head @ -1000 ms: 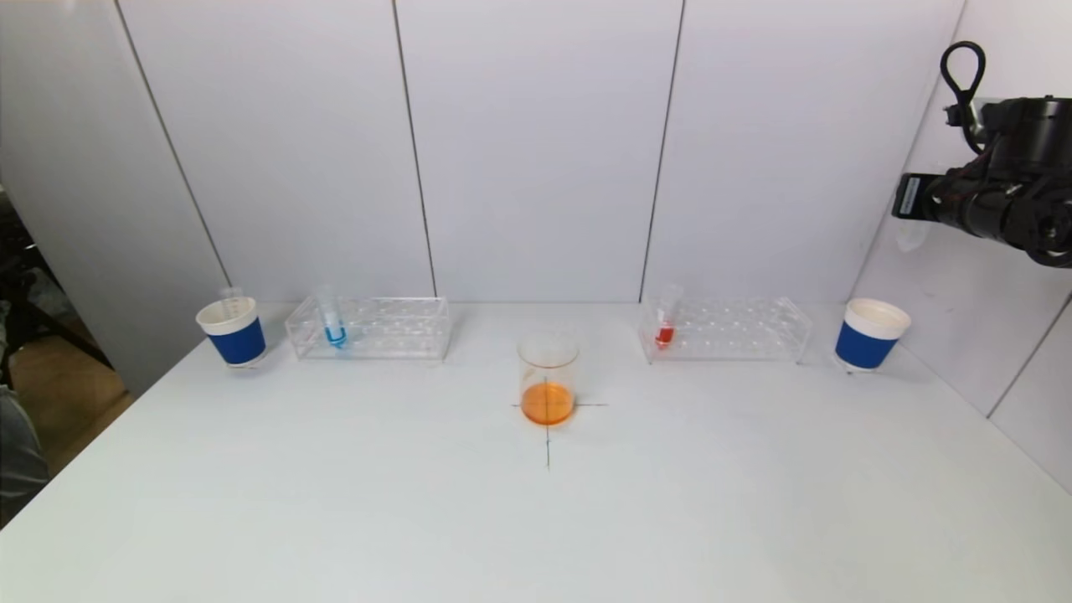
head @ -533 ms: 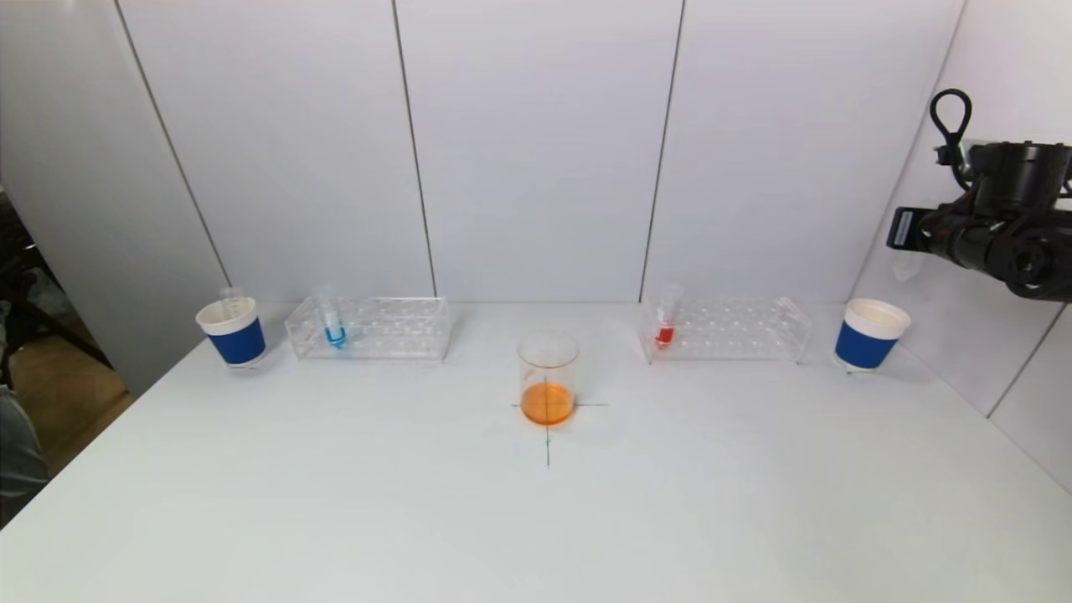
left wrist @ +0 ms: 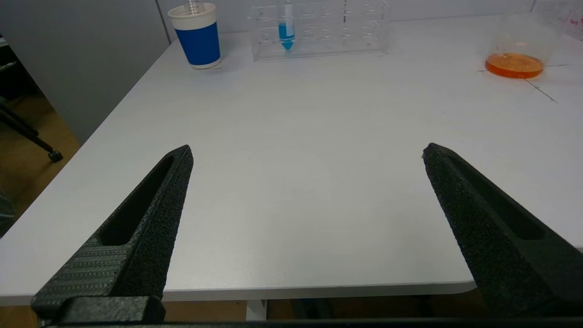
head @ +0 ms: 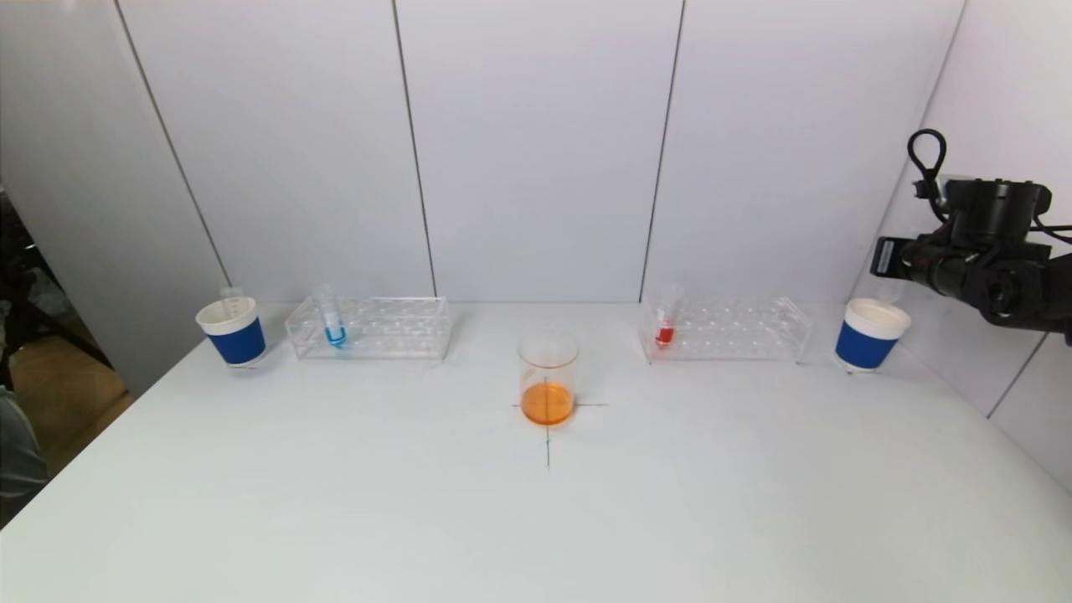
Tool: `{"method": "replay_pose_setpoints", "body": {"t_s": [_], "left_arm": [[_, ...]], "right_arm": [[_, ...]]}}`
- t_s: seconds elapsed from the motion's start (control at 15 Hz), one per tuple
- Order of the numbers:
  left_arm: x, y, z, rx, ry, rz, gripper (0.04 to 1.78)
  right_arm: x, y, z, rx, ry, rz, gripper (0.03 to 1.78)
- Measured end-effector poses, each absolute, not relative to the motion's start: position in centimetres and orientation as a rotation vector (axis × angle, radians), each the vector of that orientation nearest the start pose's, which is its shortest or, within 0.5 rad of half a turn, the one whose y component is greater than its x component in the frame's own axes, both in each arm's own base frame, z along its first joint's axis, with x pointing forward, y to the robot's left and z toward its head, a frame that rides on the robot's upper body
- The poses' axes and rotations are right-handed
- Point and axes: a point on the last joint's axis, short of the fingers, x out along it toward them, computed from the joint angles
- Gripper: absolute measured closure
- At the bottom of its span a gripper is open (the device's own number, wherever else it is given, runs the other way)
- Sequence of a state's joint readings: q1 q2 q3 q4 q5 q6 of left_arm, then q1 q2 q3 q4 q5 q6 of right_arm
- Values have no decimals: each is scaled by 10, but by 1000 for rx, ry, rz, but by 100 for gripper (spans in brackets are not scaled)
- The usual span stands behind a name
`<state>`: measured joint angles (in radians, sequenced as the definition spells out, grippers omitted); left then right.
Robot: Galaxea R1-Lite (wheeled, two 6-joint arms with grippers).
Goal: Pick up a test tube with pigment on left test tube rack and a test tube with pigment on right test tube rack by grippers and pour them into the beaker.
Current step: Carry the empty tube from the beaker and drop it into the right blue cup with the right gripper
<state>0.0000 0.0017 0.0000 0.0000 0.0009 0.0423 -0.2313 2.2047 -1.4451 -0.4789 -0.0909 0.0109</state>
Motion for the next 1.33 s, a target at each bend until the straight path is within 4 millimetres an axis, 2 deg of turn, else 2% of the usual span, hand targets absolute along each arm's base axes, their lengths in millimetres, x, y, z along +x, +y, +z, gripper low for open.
{"method": "replay_pose_setpoints", "body": {"t_s": [0.87, 1.33], "left_arm": [[-23, 0, 76, 42, 2, 0, 6], [-23, 0, 76, 43, 2, 1, 6]], "right_arm": [[443, -106, 89, 32, 332, -319, 128], [440, -105, 83, 34, 340, -319, 128]]}}
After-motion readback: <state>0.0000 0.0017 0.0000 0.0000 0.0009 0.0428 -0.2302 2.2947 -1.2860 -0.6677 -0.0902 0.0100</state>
